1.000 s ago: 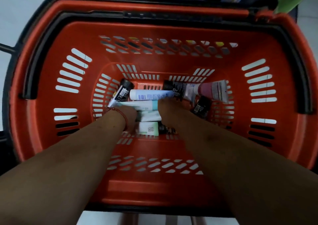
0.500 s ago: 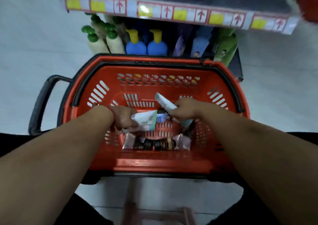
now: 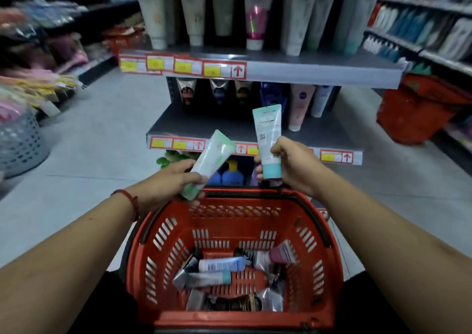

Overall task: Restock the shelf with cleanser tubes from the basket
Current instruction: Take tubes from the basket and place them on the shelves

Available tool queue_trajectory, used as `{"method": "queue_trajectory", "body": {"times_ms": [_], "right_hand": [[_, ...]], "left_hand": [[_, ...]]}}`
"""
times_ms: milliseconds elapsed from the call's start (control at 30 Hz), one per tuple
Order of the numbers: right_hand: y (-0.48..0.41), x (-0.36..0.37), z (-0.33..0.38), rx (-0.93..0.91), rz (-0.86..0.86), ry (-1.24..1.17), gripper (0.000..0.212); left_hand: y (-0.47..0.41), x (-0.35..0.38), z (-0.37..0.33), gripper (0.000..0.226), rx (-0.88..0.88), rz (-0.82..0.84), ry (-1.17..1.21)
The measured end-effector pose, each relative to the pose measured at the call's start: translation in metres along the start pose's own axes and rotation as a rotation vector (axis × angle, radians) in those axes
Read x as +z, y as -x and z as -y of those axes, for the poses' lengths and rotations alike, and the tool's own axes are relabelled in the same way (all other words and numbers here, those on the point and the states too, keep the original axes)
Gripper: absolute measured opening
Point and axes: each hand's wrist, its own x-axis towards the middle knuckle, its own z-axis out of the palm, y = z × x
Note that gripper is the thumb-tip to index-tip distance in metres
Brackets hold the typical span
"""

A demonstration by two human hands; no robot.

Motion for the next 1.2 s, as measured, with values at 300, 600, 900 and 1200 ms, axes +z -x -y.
{"method": "queue_trajectory", "body": {"times_ms": [300, 600, 900, 1200], "right_hand": [[-0.005, 0.02, -0.021, -0.042, -0.149, -0.121, 0.027], [-0.009, 0.028, -0.02, -0.051, -0.169, -0.12, 0.036], [-0.003, 0.016, -0.021, -0.033, -0.173, -0.102, 0.035], [0.002, 0.004, -0.019, -0.038, -0.217, -0.108, 0.036]], "left_hand": [[-0.011, 0.021, -0.003, 0.044, 0.011, -0.095, 0.39], [-0.016, 0.031, -0.002, 0.045, 0.038, -0.186, 0.38], [-0.024, 0.05, 0.0, 0.033, 0.104, -0.278, 0.402], [-0.03, 0.066, -0.002, 0.031, 0.126, -0.237, 0.351]]}}
